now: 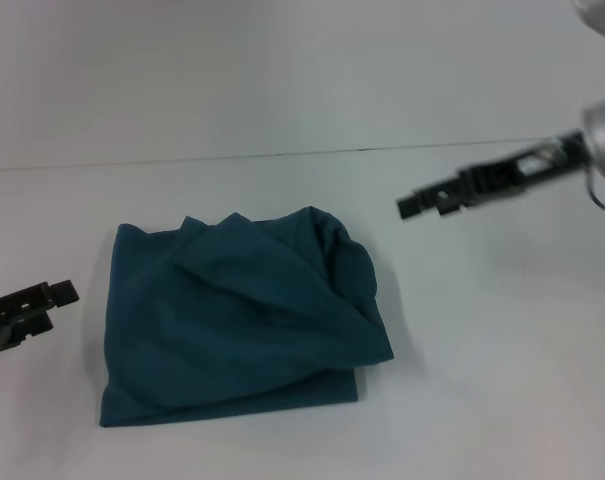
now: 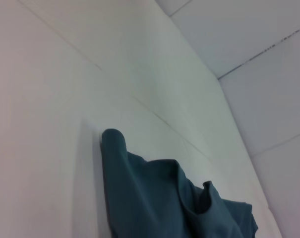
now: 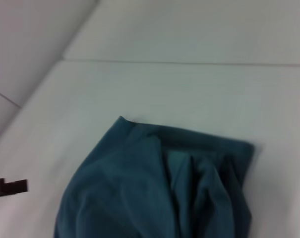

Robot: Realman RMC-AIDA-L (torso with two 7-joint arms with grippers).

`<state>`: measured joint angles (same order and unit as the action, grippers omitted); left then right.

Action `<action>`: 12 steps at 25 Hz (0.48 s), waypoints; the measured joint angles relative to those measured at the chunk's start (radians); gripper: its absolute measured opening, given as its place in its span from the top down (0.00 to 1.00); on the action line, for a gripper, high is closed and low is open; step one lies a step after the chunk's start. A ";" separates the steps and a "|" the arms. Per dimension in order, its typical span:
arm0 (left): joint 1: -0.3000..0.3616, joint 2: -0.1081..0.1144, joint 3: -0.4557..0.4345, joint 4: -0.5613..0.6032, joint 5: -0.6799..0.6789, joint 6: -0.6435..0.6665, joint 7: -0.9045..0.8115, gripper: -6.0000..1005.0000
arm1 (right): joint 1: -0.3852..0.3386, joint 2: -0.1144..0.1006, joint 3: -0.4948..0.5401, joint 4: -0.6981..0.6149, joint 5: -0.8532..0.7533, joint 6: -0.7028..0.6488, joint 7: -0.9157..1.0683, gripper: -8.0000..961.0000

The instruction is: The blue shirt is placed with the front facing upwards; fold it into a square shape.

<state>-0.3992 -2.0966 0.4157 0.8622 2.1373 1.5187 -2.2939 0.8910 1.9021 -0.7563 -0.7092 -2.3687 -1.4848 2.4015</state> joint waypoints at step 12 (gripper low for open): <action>-0.007 -0.002 -0.029 0.013 -0.038 0.039 0.012 0.20 | 0.255 0.125 -0.198 -0.005 -0.249 0.197 0.090 0.08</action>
<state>-0.4062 -2.0985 0.3867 0.8754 2.0997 1.5574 -2.2820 1.1463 2.0275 -0.9542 -0.7137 -2.6174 -1.2874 2.4914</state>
